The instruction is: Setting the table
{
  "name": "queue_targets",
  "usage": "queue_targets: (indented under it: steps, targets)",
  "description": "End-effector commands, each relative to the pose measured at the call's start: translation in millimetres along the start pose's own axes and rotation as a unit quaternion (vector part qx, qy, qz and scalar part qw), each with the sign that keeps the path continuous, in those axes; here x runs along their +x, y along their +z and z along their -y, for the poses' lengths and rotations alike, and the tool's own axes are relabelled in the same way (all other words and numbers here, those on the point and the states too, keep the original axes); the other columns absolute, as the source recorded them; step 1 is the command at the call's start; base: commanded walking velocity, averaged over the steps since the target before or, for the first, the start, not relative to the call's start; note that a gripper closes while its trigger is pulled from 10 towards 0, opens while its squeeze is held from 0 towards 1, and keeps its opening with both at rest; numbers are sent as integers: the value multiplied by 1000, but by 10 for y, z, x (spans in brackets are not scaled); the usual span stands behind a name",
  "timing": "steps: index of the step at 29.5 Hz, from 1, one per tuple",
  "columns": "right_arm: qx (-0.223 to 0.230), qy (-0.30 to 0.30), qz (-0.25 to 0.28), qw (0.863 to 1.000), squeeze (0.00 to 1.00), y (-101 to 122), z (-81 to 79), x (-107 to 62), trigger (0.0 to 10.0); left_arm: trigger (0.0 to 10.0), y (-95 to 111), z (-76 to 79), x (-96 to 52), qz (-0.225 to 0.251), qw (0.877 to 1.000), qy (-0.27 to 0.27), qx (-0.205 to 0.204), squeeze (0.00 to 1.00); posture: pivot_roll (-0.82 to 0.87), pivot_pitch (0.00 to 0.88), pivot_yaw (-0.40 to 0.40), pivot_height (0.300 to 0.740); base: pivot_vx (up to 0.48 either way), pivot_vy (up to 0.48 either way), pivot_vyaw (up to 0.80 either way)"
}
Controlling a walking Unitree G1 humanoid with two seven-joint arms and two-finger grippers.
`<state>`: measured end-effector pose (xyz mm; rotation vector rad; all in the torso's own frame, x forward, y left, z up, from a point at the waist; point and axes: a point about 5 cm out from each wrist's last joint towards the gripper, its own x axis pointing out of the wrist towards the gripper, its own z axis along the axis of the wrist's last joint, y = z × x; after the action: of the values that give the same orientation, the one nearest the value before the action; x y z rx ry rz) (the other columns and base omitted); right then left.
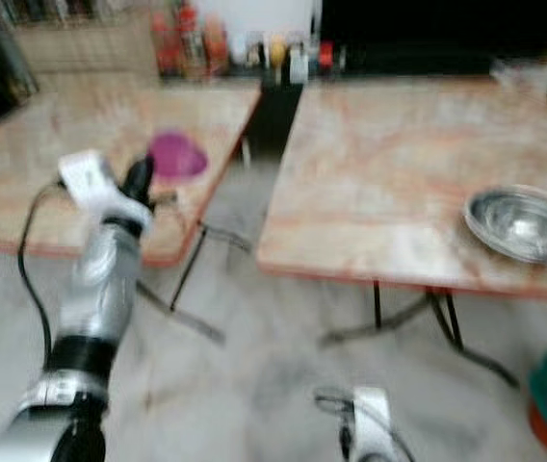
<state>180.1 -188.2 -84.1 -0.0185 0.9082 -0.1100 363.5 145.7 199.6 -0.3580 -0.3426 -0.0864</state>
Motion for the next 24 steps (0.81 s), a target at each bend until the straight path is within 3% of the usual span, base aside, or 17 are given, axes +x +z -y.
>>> queue_targets:
  steps: [1,19,24]
  targets:
    - [4,-10,1,1000,0,3,71,-2,10000,10000,36,37,10,8,1000,-4,-1,0,-56,0,95,719,0,-368,0]
    - [11,-16,-2,1000,0,-17,106,-7,10000,10000,47,77,-8,7,1000,-19,7,0,-53,8,92,719,0,-368,0]
    - [9,-16,-3,1000,0,-17,100,-7,10000,10000,18,158,-30,0,999,-45,3,0,-51,10,92,719,0,0,0]
